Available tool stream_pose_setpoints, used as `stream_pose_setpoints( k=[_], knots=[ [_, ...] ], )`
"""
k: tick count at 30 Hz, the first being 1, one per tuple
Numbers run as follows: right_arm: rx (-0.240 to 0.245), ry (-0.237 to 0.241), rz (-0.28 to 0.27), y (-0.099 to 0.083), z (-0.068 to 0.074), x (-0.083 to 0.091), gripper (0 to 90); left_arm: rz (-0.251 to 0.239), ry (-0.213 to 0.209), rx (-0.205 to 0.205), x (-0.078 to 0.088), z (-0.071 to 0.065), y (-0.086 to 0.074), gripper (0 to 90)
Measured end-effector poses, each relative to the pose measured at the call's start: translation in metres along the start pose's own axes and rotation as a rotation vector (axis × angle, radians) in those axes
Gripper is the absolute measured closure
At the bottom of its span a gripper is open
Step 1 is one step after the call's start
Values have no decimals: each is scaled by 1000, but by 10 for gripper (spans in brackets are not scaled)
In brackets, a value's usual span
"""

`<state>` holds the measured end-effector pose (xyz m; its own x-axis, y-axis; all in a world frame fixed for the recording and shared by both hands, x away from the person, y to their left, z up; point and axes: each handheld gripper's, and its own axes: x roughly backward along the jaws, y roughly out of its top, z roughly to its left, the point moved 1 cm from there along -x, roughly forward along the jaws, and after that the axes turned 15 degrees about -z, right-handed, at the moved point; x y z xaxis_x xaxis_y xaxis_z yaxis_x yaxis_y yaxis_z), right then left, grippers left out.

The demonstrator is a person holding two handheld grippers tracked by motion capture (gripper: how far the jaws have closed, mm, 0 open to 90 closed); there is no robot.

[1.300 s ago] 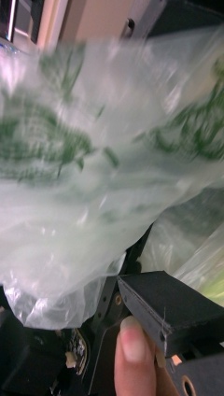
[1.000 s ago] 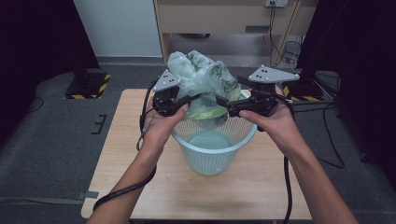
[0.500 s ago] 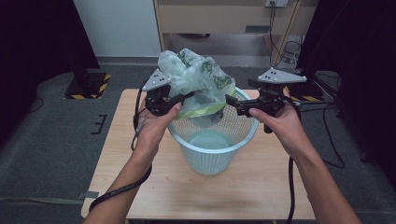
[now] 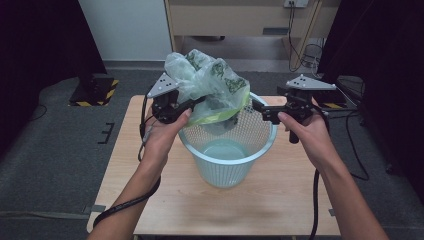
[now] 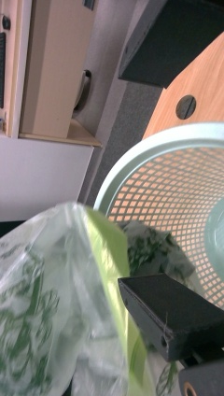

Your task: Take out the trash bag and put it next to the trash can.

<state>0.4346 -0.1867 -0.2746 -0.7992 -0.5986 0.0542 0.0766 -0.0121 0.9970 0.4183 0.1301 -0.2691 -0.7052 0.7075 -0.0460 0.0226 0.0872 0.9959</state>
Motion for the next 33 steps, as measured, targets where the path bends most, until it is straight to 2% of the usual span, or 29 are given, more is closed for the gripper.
stream_pose_setpoints(
  k=[16, 27, 33],
  knots=[
    [-20, -56, -1, -10, -20, 8, 30, -49, -14, -16, 13, -2, 10, 879],
    [-37, -92, 5, -16, -34, 15, 29, -69, 6, -24, 26, 5, 16, 878],
    [-46, -105, 10, -21, -40, 16, 29, -98, 24, -18, 36, 12, 19, 878]
  ],
)
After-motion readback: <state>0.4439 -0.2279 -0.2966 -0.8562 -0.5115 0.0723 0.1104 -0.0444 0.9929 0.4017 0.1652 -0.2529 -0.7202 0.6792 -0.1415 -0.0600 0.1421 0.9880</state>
